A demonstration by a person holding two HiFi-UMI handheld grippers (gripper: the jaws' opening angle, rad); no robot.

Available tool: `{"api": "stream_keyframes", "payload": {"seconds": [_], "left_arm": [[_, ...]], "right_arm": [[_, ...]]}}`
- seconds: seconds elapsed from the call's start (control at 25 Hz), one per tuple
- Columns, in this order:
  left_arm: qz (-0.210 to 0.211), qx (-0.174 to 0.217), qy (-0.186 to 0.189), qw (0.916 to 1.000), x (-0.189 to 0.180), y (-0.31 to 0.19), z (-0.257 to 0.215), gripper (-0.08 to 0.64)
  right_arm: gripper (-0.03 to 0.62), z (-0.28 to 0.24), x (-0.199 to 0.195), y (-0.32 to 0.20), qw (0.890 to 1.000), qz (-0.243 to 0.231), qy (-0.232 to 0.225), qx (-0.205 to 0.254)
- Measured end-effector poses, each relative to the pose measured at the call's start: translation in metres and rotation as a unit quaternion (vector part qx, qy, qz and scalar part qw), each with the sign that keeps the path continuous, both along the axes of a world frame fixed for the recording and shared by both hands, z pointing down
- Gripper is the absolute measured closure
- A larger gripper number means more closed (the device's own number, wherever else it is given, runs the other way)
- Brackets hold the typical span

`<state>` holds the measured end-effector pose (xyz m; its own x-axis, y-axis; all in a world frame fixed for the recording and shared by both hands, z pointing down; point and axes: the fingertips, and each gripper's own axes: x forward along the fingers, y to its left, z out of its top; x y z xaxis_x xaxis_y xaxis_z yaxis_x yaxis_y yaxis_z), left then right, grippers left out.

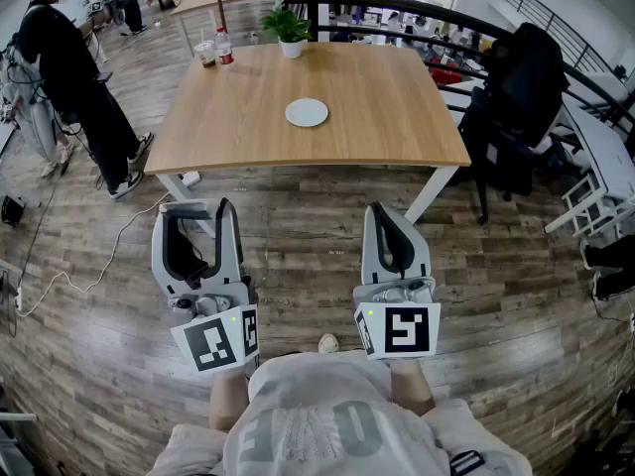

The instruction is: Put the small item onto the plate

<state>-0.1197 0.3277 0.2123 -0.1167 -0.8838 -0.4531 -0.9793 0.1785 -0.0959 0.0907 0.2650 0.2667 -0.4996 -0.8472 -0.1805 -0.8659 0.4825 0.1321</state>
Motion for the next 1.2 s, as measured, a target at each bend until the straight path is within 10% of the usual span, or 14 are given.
{"api": "stream_keyframes", "payload": {"seconds": [1.2], "left_arm": [[-0.019, 0.004, 0.000, 0.9998, 0.004, -0.050, 0.007, 0.253]], "right_arm": [[0.575, 0.050, 0.036, -0.048, 0.999, -0.017, 0.017, -0.038]]}}
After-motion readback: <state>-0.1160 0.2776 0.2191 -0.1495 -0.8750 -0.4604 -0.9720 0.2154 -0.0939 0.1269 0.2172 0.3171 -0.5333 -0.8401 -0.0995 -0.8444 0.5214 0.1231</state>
